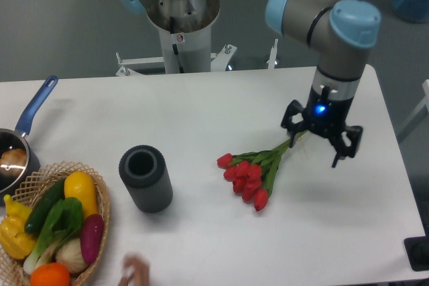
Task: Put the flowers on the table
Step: 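Open the gripper to release the tulips and lift it away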
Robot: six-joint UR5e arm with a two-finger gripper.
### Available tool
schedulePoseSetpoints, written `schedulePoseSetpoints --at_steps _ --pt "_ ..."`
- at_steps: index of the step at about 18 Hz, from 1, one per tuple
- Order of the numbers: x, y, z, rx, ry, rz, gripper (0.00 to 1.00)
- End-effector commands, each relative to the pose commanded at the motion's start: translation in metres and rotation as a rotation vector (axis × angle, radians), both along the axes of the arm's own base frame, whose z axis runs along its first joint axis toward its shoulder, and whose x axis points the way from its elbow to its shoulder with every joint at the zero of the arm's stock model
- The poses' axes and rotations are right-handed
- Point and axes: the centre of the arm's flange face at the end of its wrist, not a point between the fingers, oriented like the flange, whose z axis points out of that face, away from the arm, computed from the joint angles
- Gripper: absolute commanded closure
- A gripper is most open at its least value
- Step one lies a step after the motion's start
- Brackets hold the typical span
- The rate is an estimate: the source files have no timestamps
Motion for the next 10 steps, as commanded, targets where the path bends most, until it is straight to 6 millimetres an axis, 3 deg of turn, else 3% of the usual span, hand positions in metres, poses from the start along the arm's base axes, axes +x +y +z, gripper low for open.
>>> schedulePoseSetpoints --at_steps 3,10 --pt "-0.005 -0.017 0.017 -0.029 0.046 0.026 0.0" --pt "-0.014 -0.042 0.025 -0.038 0.064 0.057 0.0"
